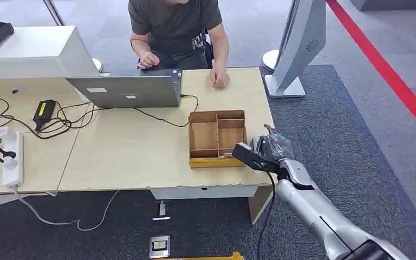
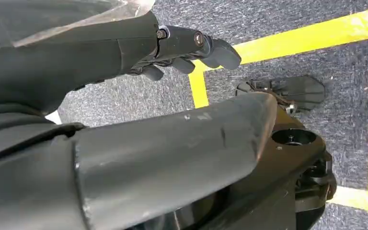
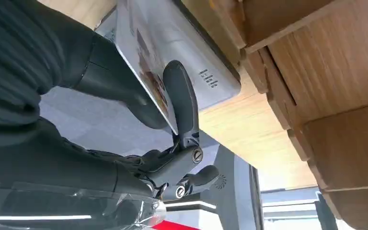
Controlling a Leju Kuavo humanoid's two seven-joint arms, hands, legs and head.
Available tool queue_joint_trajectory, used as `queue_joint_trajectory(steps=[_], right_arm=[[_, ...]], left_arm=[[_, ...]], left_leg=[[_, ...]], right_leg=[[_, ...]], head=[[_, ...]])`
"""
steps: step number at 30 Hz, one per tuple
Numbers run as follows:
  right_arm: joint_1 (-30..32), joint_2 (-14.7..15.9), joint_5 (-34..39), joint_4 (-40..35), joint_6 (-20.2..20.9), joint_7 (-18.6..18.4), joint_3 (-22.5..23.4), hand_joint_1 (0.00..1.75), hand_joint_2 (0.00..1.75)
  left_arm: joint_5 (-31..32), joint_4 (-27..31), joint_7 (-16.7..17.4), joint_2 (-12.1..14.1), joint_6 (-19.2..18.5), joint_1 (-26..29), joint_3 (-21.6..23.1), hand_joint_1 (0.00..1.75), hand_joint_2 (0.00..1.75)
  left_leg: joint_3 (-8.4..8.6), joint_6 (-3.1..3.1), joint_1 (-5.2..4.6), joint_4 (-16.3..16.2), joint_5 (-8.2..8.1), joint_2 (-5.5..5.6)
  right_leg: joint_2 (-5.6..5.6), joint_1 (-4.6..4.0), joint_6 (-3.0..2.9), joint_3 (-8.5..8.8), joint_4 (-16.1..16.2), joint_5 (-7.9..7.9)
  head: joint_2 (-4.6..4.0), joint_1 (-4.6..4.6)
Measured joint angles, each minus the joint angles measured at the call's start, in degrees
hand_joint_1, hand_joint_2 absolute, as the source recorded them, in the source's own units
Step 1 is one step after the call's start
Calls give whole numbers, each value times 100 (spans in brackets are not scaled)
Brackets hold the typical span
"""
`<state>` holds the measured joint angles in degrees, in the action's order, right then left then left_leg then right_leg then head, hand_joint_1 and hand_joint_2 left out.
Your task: Pass the card to the sensor for recognition and then transmit it.
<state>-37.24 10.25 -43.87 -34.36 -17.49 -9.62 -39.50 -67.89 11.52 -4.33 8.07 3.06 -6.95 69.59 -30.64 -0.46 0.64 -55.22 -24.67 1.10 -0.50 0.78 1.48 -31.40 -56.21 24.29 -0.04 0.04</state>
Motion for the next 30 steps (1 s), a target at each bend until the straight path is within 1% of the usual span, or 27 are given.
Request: queue_joint_trajectory(steps=[6, 11, 14, 17, 19, 21, 25, 27, 30], right_arm=[[-67, -89, 35, 201, -98, 131, -2, 175, 175], [-164, -107, 35, 301, -101, 129, -2, 175, 175], [-212, -98, -29, 345, -114, 81, -2, 175, 175], [-302, -26, -131, 354, -208, -2, -4, 175, 175], [-375, 74, -277, 265, -164, -155, -2, 175, 175], [-440, 210, -457, 69, 20, -339, 0, 175, 175], [-566, 556, -883, -532, 648, -719, 85, 175, 175], [-635, 700, -1042, -884, 942, -833, 164, 175, 175], [-715, 885, -1222, -1376, 1224, -905, 258, 175, 175]], left_arm=[[-52, -2, -13, 20, 42, -1, -2, 0, 0], [-52, 0, -9, 24, 52, 0, -2, 0, 0], [-52, -2, -20, 28, 50, 1, -2, 0, 0], [-42, -2, -116, 35, 31, 5, -2, 0, 0], [-13, -4, -118, 46, -13, 6, 0, 0, 0], [4, -7, -120, 57, -39, 10, -2, 0, 0], [39, -15, -210, 87, -92, 18, -2, 0, 0], [70, -22, -212, 96, -101, 17, -2, 0, 0], [109, -28, -221, 98, -105, 17, 0, 0, 0]], left_leg=[[0, 0, 0, 0, 0, 0], [0, 0, 0, 0, 0, 0], [0, 0, 0, 0, 0, 0], [0, 0, -1, -1, 0, 0], [0, 1, -1, -1, 0, 0], [0, 1, -2, -2, 0, 0], [0, 1, -2, -4, 1, 0], [0, 1, -2, -3, 1, 0], [1, 1, -2, -3, 1, -1]], right_leg=[[0, 0, 0, 0, 0, 0], [0, 0, 0, 0, 0, 0], [0, 0, 0, -1, 0, 0], [0, 0, 0, -1, 0, 0], [0, 1, 0, 0, 0, -1], [0, 2, 0, -1, 0, -2], [0, 4, 0, 0, 0, -3], [0, 4, 0, -1, 0, -3], [0, 3, 0, -2, 0, -3]], head=[[0, 0], [0, 0], [0, 0], [0, 0], [0, 0], [0, 0], [0, 0], [0, -2], [0, -2]])
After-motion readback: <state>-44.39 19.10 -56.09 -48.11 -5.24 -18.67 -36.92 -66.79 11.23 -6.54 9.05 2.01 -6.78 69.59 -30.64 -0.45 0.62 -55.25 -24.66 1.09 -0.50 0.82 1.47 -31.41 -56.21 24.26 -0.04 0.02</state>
